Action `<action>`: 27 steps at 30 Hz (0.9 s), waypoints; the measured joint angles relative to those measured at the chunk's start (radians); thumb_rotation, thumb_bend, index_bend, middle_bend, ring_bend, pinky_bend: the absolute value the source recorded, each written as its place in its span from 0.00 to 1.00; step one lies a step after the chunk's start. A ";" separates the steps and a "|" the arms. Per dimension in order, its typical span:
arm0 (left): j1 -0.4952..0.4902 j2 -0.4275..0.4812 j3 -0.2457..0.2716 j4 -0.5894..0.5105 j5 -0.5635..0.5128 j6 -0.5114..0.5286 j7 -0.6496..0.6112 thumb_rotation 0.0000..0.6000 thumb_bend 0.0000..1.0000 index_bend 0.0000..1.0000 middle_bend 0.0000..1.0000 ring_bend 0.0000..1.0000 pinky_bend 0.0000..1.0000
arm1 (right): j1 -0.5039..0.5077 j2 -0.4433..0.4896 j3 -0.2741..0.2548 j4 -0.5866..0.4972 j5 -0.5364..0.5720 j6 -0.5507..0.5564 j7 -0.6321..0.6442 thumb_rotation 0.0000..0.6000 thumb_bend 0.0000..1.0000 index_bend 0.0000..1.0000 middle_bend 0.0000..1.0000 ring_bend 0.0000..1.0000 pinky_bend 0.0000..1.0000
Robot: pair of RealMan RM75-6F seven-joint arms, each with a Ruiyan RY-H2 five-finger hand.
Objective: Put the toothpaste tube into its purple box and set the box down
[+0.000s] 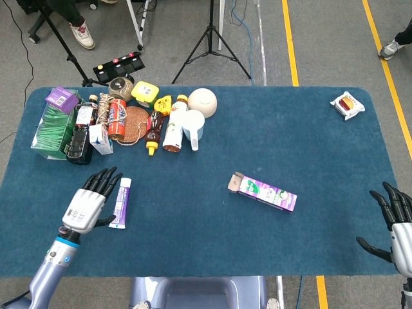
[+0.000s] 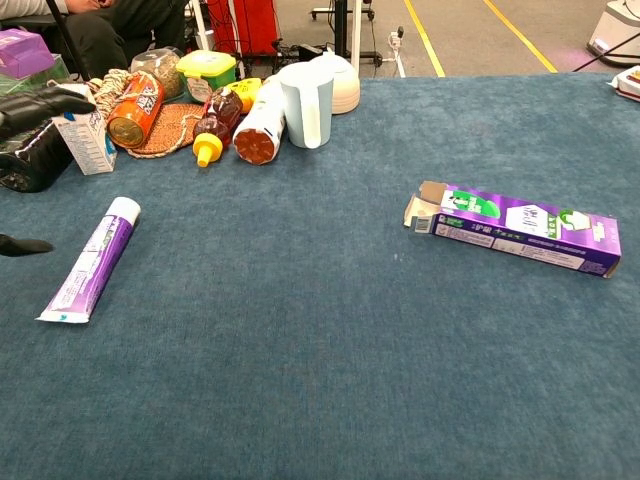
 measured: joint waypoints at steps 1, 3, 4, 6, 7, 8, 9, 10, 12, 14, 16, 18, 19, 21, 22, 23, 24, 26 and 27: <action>-0.009 -0.022 -0.001 0.005 -0.006 -0.009 0.009 1.00 0.05 0.00 0.00 0.00 0.13 | 0.001 0.002 -0.001 -0.001 -0.002 -0.002 0.008 1.00 0.00 0.11 0.01 0.00 0.06; -0.020 -0.055 -0.002 0.019 -0.015 -0.017 0.025 1.00 0.05 0.00 0.00 0.00 0.13 | 0.001 0.006 -0.004 -0.002 -0.004 -0.004 0.024 1.00 0.00 0.11 0.01 0.00 0.06; -0.026 -0.078 -0.001 0.031 -0.022 -0.023 0.035 1.00 0.05 0.00 0.00 0.00 0.13 | 0.001 0.009 -0.004 -0.001 -0.005 -0.003 0.033 1.00 0.00 0.11 0.01 0.00 0.06; -0.033 -0.111 0.002 0.053 -0.037 -0.032 0.051 1.00 0.06 0.00 0.00 0.00 0.13 | 0.001 0.011 -0.004 0.000 -0.006 0.000 0.040 1.00 0.00 0.11 0.01 0.00 0.06; -0.038 -0.130 0.004 0.070 -0.047 -0.039 0.061 1.00 0.05 0.00 0.00 0.00 0.13 | 0.001 0.012 -0.004 0.000 -0.008 0.001 0.047 1.00 0.00 0.11 0.01 0.00 0.06; -0.041 -0.143 0.006 0.082 -0.056 -0.044 0.067 1.00 0.05 0.00 0.00 0.00 0.13 | 0.001 0.013 -0.005 0.000 -0.009 0.000 0.053 1.00 0.00 0.11 0.01 0.00 0.06; -0.044 -0.155 0.008 0.093 -0.065 -0.049 0.071 1.00 0.05 0.00 0.00 0.00 0.13 | 0.002 0.015 -0.007 0.000 -0.012 -0.002 0.061 1.00 0.00 0.11 0.01 0.00 0.06; -0.048 -0.169 0.010 0.106 -0.075 -0.054 0.074 1.00 0.05 0.00 0.00 0.00 0.13 | 0.004 0.017 -0.010 0.000 -0.015 -0.007 0.075 1.00 0.00 0.11 0.01 0.00 0.06; -0.052 -0.183 0.013 0.123 -0.084 -0.058 0.077 1.00 0.05 0.00 0.00 0.00 0.13 | 0.007 0.023 -0.016 -0.001 -0.020 -0.018 0.098 1.00 0.00 0.11 0.01 0.00 0.06; -0.056 -0.197 0.014 0.142 -0.092 -0.060 0.079 1.00 0.05 0.00 0.00 0.00 0.13 | 0.013 0.031 -0.021 0.000 -0.027 -0.029 0.112 1.00 0.00 0.11 0.01 0.00 0.06; -0.061 -0.209 0.015 0.162 -0.101 -0.063 0.077 1.00 0.05 0.00 0.00 0.00 0.13 | 0.014 0.032 -0.024 0.000 -0.030 -0.031 0.116 1.00 0.00 0.11 0.01 0.00 0.06; -0.065 -0.218 0.015 0.179 -0.108 -0.066 0.074 1.00 0.05 0.00 0.00 0.00 0.13 | 0.015 0.033 -0.026 -0.001 -0.033 -0.033 0.123 1.00 0.00 0.11 0.01 0.00 0.06; -0.066 -0.223 0.015 0.191 -0.111 -0.066 0.071 1.00 0.05 0.00 0.00 0.00 0.13 | 0.016 0.035 -0.027 -0.001 -0.034 -0.035 0.128 1.00 0.00 0.11 0.01 0.00 0.06; -0.068 -0.229 0.017 0.210 -0.115 -0.066 0.063 1.00 0.05 0.00 0.00 0.00 0.13 | 0.017 0.035 -0.027 -0.001 -0.034 -0.035 0.127 1.00 0.00 0.11 0.01 0.00 0.06; -0.068 -0.232 0.018 0.222 -0.118 -0.065 0.057 1.00 0.05 0.00 0.00 0.00 0.13 | 0.017 0.035 -0.027 -0.001 -0.033 -0.034 0.126 1.00 0.00 0.11 0.01 0.00 0.06; -0.069 -0.234 0.018 0.232 -0.120 -0.065 0.051 1.00 0.05 0.00 0.00 0.00 0.13 | 0.017 0.034 -0.027 -0.001 -0.033 -0.034 0.125 1.00 0.00 0.11 0.01 0.00 0.06; -0.069 -0.235 0.019 0.241 -0.122 -0.064 0.045 1.00 0.05 0.00 0.00 0.00 0.13 | 0.017 0.034 -0.027 -0.001 -0.033 -0.034 0.125 1.00 0.00 0.11 0.01 0.00 0.06; -0.070 -0.236 0.020 0.261 -0.127 -0.062 0.033 1.00 0.05 0.00 0.00 0.00 0.13 | 0.017 0.034 -0.027 -0.001 -0.032 -0.034 0.122 1.00 0.00 0.11 0.01 0.00 0.06; -0.070 -0.236 0.020 0.268 -0.128 -0.060 0.028 1.00 0.05 0.00 0.00 0.00 0.13 | 0.017 0.033 -0.027 -0.001 -0.032 -0.033 0.122 1.00 0.00 0.11 0.01 0.00 0.06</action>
